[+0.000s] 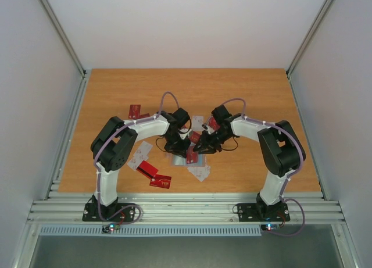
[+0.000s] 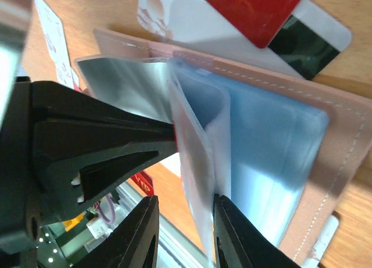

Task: Put the credit cards into the card holder

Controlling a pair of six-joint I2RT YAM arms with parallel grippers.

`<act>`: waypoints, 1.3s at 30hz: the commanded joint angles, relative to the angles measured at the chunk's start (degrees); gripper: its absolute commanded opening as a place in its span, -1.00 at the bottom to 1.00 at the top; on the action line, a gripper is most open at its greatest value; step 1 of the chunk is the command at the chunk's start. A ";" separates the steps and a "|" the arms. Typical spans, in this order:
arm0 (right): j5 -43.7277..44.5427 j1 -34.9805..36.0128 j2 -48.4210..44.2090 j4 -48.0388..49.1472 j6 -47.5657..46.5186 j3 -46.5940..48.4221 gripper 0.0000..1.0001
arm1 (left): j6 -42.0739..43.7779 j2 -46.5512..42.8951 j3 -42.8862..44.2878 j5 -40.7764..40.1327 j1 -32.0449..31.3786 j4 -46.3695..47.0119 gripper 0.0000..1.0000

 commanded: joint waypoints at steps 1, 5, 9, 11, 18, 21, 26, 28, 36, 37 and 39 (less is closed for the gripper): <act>-2.39 1.03 -2.23 -0.24 -0.90 0.84 -0.45 | 0.03 1.26 0.52 0.98 -0.53 1.39 -0.99; -2.87 1.74 -1.58 -0.17 -0.90 1.20 -0.45 | -0.47 0.62 0.56 0.62 -0.50 1.21 -0.99; -2.89 3.23 -0.45 -0.05 -0.84 2.10 -0.46 | -0.94 -0.64 0.44 -0.11 -0.35 0.74 -1.00; -2.67 3.65 -0.22 -0.01 -0.71 2.56 -0.46 | -1.09 -1.21 0.21 -0.38 -0.26 0.64 -1.00; -2.13 4.31 0.29 -0.60 -0.51 3.82 -0.46 | -2.30 -3.86 -0.97 -1.36 0.86 -0.03 -0.99; -2.04 4.76 0.78 -0.87 -0.60 4.40 -0.46 | -2.75 -5.76 -1.68 -1.88 1.74 -0.69 -1.00; -1.93 5.56 1.79 -1.27 -0.58 5.57 -0.46 | -3.40 -9.33 -3.44 -2.18 3.24 -1.16 -1.00; -1.81 5.78 2.07 -1.52 -0.68 6.19 -0.46 | -3.47 -10.65 -4.16 -2.50 3.65 -1.46 -0.99; -1.78 7.37 4.44 -2.67 -0.75 9.67 -0.46 | -4.15 -16.38 -7.68 -3.48 6.43 -2.30 -0.99; -1.76 7.65 4.95 -2.81 -0.71 10.20 -0.46 | -4.14 -16.96 -8.09 -3.58 6.75 -2.43 -0.99; -1.71 8.33 6.02 -3.13 -0.62 11.40 -0.46 | -4.00 -18.19 -8.89 -3.78 7.42 -2.74 -1.00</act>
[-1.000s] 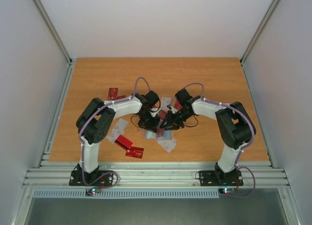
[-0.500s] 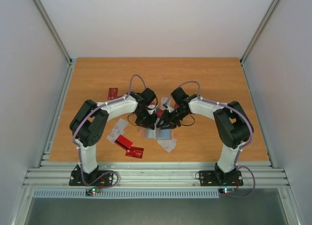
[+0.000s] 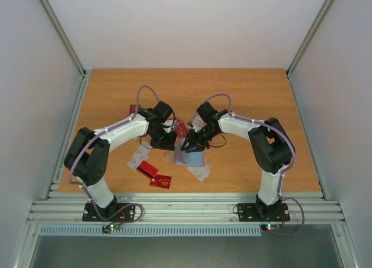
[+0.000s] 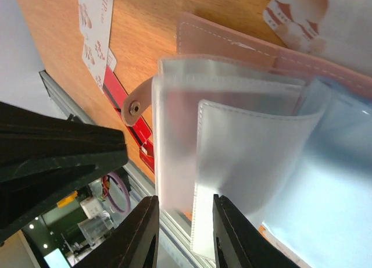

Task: Put the credit cards into the card holder

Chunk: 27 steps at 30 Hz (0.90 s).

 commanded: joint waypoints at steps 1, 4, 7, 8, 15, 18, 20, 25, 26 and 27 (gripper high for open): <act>-0.12 1.82 2.81 -1.54 -0.62 3.42 -0.46 | -0.29 -3.65 -2.02 -0.98 1.67 -1.41 -0.99; 0.06 2.62 4.38 -2.03 -0.40 5.34 -0.46 | -0.28 -5.31 -3.36 -0.99 2.58 -1.57 -0.99; 0.31 2.96 5.36 -2.65 -0.24 6.84 -0.46 | -0.16 -6.85 -4.39 -1.17 2.97 -1.89 -0.99; 0.39 2.91 5.37 -2.72 -0.22 6.99 -0.46 | -0.05 -7.35 -4.64 -1.25 3.01 -2.06 -0.99; 2.31 2.97 2.60 -7.10 -3.38 8.44 -0.46 | 0.16 -10.36 -6.01 -1.22 3.02 -1.58 -0.99; 4.76 2.77 0.13 -10.05 -4.69 9.47 -0.46 | -0.02 -10.98 -6.30 -0.78 3.02 -0.65 -0.99; 6.97 2.39 -1.66 -11.91 -5.45 9.78 -0.46 | 0.11 -11.38 -6.31 -0.29 3.02 0.05 -0.99; 12.38 0.02 -7.84 -15.09 -6.20 6.74 -0.46 | 1.45 -13.05 -5.72 2.03 2.87 1.35 -0.93; 13.31 -0.55 -9.22 -15.57 -6.20 5.51 -0.46 | 2.07 -13.56 -5.66 2.18 2.73 1.39 -0.91; 14.23 -1.14 -10.54 -15.91 -6.20 4.20 -0.46 | 2.65 -13.94 -5.61 2.33 2.56 1.33 -0.89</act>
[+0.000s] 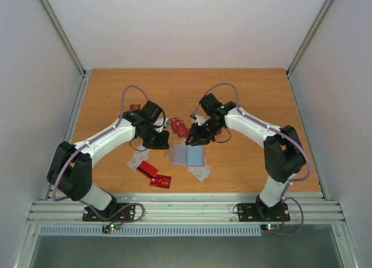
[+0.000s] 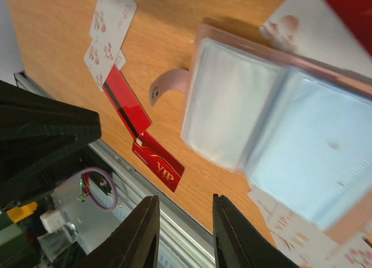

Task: Put the credit cards into the card holder

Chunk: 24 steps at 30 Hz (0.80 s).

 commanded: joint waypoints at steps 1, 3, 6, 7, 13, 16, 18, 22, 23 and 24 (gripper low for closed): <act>6.65 -2.61 -6.52 -4.34 -1.61 -4.29 -0.46 | 2.58 -3.15 0.08 2.08 -0.48 1.82 -0.86; 8.10 -3.47 -9.02 -4.60 -1.56 -7.17 -0.46 | 3.66 -3.99 -0.14 1.87 -1.02 1.52 -0.81; 8.84 -4.00 -12.11 -4.44 -1.31 -11.25 -0.46 | 4.02 -5.54 -0.90 -0.30 -1.65 -0.25 -0.69; 8.40 -4.01 -13.32 -4.01 -1.15 -12.92 -0.45 | 3.68 -6.32 -1.66 -2.01 -1.67 -1.06 -0.62; 3.69 -3.75 -16.63 0.40 0.77 -17.88 -0.39 | -1.83 -15.62 -7.92 -7.61 -1.67 -5.80 -0.14; 2.25 -1.79 -16.19 2.05 0.69 -17.60 -0.36 | -7.38 -21.07 -11.78 -9.18 -1.75 -8.04 0.03; 2.45 0.59 -14.73 2.50 0.20 -16.17 -0.36 | -10.63 -24.38 -13.94 -9.63 -1.77 -9.18 0.09; 2.94 6.04 -10.20 3.99 0.78 -12.64 -0.35 | -16.76 -30.10 -16.52 -11.56 -1.71 -11.93 0.14; 3.03 7.31 -8.84 4.39 1.06 -11.63 -0.35 | -18.63 -31.21 -17.12 -12.13 -1.66 -12.47 0.14; 3.29 8.95 -7.65 4.75 1.31 -10.24 -0.35 | -20.12 -32.01 -17.73 -12.48 -1.68 -12.96 0.14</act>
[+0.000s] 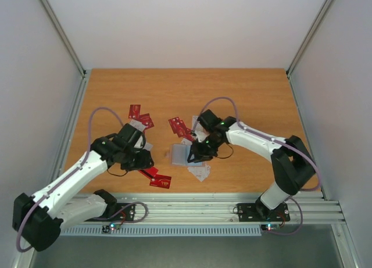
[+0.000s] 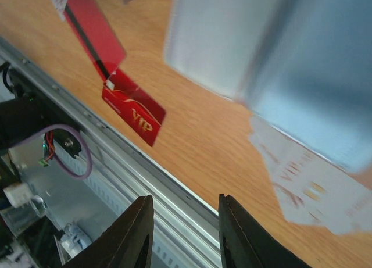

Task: Put the credit cards into the card holder

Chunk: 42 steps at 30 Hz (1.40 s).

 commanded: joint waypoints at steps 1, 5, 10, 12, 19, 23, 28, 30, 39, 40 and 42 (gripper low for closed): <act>-0.04 6.10 5.85 3.43 1.12 5.80 -0.35 | -9.52 -4.17 -2.60 -3.19 -0.03 -4.04 0.14; 2.40 10.70 10.63 2.83 1.79 11.25 -0.34 | -14.06 -4.45 -3.86 -3.96 -0.03 -6.90 0.14; 4.31 14.40 14.96 2.19 5.17 16.39 -0.33 | -19.69 -5.16 -5.78 0.27 -0.02 -6.02 0.13; 5.52 15.69 16.32 1.48 6.27 17.72 -0.33 | -21.58 -5.47 -6.73 1.78 -0.03 -4.83 0.13; 14.70 17.68 10.78 1.27 21.91 12.00 -0.34 | -11.27 0.92 -3.48 2.10 -0.02 -1.85 -0.09; 18.01 18.12 0.72 5.79 35.63 -0.32 -0.32 | -3.17 9.04 0.53 4.47 -0.03 2.72 -0.19; 19.70 20.81 -6.36 8.96 44.37 -8.75 -0.20 | 7.34 18.77 4.11 7.31 -0.12 4.78 -0.19; 19.56 22.15 -7.39 11.48 47.23 -11.15 -0.18 | 11.16 22.28 5.13 8.20 -0.12 4.99 -0.19; 21.06 27.43 -8.36 23.84 58.23 -18.79 -0.05 | 17.88 30.07 7.47 9.70 -1.05 6.65 -0.20; 21.23 27.83 -8.10 25.59 59.33 -19.36 -0.04 | 17.93 30.48 7.15 9.67 -1.11 6.92 -0.20; 22.21 28.87 -7.43 30.13 61.84 -20.79 -0.03 | 18.05 31.49 6.39 9.90 -1.45 7.70 -0.20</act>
